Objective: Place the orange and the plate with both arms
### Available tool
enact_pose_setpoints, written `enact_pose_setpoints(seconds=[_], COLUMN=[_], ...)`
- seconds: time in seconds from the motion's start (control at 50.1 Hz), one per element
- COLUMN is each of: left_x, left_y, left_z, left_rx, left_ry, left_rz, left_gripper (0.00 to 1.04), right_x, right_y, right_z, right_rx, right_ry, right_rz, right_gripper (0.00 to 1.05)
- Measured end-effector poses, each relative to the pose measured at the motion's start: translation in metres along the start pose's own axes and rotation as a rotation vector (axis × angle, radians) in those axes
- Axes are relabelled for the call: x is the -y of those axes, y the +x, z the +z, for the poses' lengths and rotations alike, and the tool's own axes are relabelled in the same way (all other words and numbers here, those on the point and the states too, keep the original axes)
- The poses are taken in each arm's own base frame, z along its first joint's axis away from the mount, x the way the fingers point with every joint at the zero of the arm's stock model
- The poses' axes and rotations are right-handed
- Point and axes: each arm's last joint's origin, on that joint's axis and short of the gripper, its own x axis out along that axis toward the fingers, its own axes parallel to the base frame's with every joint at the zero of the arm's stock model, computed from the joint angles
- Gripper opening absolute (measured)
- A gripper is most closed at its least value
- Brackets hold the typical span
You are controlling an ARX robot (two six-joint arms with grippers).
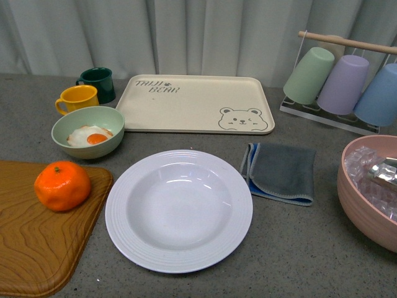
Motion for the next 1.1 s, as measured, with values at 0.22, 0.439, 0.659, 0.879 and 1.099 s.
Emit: enact_pose_setpoints(seconds=[0.22,0.439,0.659,0.879,1.099], left_x=[0.0,0.0,0.0,0.0,0.0], left_y=[0.0,0.0,0.0,0.0,0.0], left_z=[0.0,0.0,0.0,0.0,0.0], left_rx=[0.0,0.0,0.0,0.0,0.0], left_ry=[0.0,0.0,0.0,0.0,0.0], left_rz=[0.0,0.0,0.0,0.0,0.0], left_gripper=[0.98,0.98,0.98,0.98,0.98], right_x=[0.0,0.0,0.0,0.0,0.0], right_y=[0.0,0.0,0.0,0.0,0.0], right_z=[0.0,0.0,0.0,0.0,0.0], right_rx=[0.0,0.0,0.0,0.0,0.0], right_ry=[0.0,0.0,0.0,0.0,0.0], right_rz=[0.0,0.0,0.0,0.0,0.0], right_gripper=[0.95,0.95,0.95,0.95,0.95])
